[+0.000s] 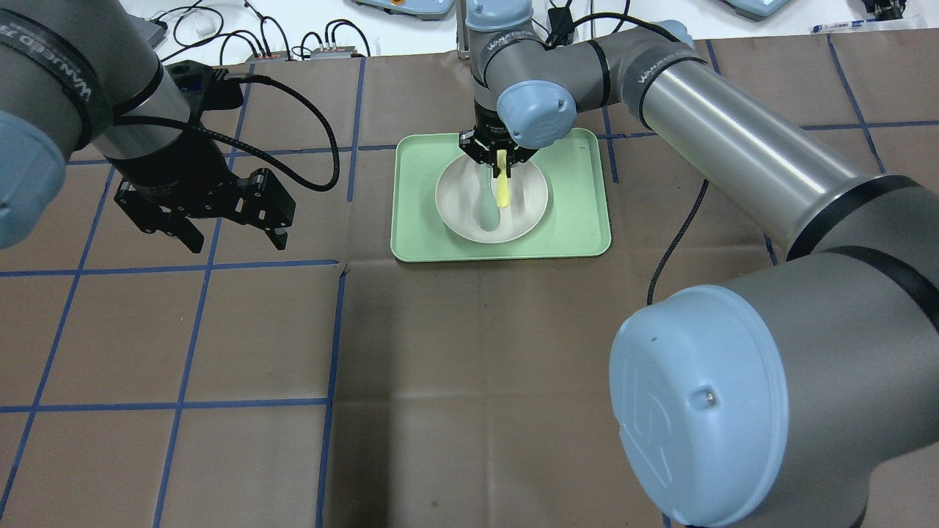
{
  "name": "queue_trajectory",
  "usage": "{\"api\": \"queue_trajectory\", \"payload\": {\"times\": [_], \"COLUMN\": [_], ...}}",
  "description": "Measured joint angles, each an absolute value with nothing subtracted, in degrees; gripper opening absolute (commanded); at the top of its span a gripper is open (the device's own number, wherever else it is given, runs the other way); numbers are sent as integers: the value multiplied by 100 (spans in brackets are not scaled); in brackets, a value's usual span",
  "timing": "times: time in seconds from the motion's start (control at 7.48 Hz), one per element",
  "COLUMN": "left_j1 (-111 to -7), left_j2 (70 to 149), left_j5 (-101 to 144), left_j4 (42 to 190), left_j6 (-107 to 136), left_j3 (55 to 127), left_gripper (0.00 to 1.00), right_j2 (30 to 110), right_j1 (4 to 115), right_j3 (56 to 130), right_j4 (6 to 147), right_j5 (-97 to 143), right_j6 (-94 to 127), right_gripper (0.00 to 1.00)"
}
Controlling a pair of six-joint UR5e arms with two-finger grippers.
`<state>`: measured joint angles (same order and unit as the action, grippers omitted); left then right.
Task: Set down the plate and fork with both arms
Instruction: 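Lift the yellow fork and carry it beside the plate on the tray, then lower the fork onto the tray and open the right gripper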
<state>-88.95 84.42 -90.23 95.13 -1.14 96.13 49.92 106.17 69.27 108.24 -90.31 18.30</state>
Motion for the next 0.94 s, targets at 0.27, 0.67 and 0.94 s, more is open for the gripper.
{"api": "queue_trajectory", "payload": {"times": [0.27, 0.67, 0.94], "left_j1": [-8895, -8895, -8894], "left_j2": [8445, 8446, 8445], "left_j5": [-9019, -9022, -9025], "left_j4": [9511, 9510, 9510], "left_j6": [-112, -106, -111], "left_j3": [9618, 9616, 9616], "left_gripper": [100, 100, 100], "right_j2": [5152, 5547, 5668], "right_j1": [10452, 9931, 9672], "right_j3": [6939, 7544, 8078], "right_j4": [10581, 10648, 11170], "right_j5": [-9084, -9120, -9096], "right_j6": [1823, 1452, 1217], "right_gripper": [0, 0, 0]}}
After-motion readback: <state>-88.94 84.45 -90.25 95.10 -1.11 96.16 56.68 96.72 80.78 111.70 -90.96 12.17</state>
